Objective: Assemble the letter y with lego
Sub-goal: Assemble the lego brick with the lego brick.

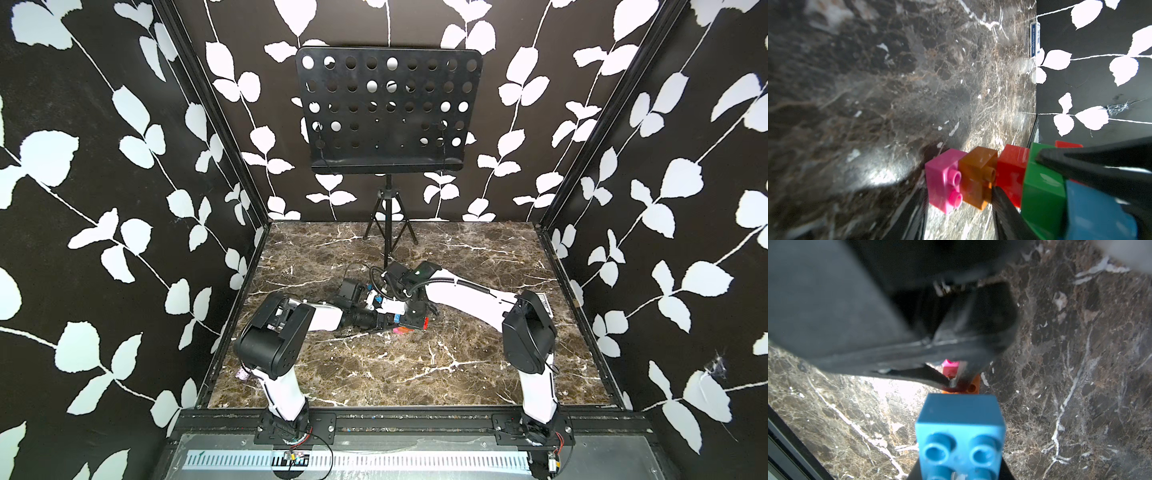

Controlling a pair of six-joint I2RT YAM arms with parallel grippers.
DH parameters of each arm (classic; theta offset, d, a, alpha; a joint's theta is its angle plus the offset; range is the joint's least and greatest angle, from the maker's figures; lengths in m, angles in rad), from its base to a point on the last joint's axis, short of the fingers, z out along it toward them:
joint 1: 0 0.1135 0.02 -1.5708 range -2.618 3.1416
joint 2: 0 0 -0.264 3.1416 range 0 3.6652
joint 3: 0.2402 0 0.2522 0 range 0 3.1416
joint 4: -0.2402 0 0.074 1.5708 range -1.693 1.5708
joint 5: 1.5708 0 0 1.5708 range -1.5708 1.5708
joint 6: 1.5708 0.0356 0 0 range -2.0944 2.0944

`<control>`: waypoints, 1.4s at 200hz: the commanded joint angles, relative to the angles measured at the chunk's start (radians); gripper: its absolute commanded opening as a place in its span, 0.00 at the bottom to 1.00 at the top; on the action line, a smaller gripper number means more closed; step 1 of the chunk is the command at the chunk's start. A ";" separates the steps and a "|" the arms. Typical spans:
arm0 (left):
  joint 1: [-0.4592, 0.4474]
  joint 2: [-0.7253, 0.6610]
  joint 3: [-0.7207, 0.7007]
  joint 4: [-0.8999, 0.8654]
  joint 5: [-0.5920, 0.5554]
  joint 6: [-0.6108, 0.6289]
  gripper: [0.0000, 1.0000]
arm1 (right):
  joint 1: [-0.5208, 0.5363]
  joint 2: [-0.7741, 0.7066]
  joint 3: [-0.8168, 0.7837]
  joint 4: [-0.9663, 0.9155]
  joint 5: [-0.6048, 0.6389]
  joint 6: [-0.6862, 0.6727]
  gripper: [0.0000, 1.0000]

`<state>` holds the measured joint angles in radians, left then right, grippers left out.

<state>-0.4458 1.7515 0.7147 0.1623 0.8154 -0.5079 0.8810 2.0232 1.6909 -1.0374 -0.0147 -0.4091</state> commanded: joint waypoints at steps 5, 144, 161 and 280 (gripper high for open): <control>0.007 0.012 -0.035 -0.067 -0.105 0.031 0.50 | -0.004 0.097 -0.014 -0.090 0.065 -0.031 0.27; 0.003 0.018 -0.035 -0.051 -0.097 0.020 0.50 | 0.038 0.228 0.049 -0.163 0.088 -0.112 0.26; 0.003 0.014 -0.038 -0.050 -0.097 0.020 0.50 | 0.039 0.230 0.060 -0.170 0.092 -0.109 0.25; 0.007 0.057 -0.069 0.095 -0.044 -0.079 0.52 | 0.039 0.195 0.112 -0.179 0.090 -0.111 0.25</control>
<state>-0.4225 1.7729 0.6712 0.2707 0.8669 -0.5949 0.8970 2.1181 1.8343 -1.1404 0.0063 -0.4797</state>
